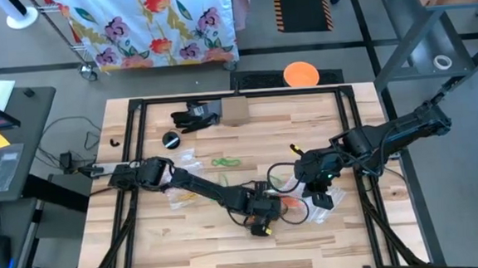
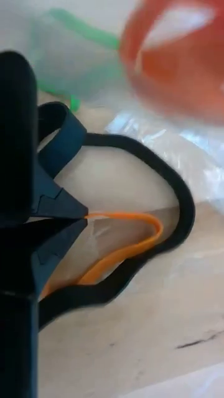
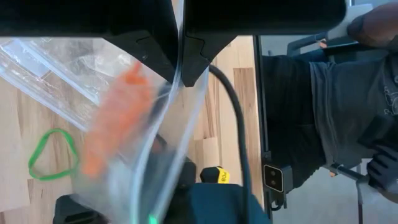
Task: Sort rubber bands
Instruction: Put the orange rubber band into the transparent zip bag
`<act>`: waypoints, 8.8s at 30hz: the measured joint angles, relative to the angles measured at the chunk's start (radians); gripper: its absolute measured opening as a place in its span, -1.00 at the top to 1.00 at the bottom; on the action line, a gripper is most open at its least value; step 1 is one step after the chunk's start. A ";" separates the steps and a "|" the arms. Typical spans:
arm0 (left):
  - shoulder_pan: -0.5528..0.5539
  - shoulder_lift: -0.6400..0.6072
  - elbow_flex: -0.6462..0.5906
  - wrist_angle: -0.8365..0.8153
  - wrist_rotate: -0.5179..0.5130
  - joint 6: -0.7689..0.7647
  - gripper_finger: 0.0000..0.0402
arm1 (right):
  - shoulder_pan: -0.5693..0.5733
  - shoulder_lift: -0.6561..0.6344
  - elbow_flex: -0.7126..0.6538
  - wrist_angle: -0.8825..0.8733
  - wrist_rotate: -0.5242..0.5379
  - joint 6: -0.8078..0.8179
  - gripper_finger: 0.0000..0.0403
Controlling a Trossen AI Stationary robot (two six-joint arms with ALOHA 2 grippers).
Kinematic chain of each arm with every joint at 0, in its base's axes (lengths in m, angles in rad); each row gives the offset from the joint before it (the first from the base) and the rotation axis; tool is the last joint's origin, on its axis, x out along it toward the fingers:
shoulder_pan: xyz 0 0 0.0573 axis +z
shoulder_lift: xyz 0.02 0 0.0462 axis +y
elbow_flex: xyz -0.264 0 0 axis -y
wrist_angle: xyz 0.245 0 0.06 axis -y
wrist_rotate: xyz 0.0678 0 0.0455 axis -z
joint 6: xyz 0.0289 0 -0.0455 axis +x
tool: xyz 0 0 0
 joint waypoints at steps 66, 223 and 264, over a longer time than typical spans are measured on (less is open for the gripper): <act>-0.149 -0.250 0.028 -0.063 -0.501 0.109 1.00 | -0.145 0.356 0.049 0.087 -0.320 -0.280 0.97; -0.096 -0.259 -0.257 -0.073 -0.194 -0.027 0.50 | 0.081 -0.002 -0.002 0.027 0.054 0.019 0.97; -0.082 -0.183 -0.267 0.074 -0.114 -0.037 0.50 | 0.100 0.016 -0.002 0.014 0.051 0.043 0.97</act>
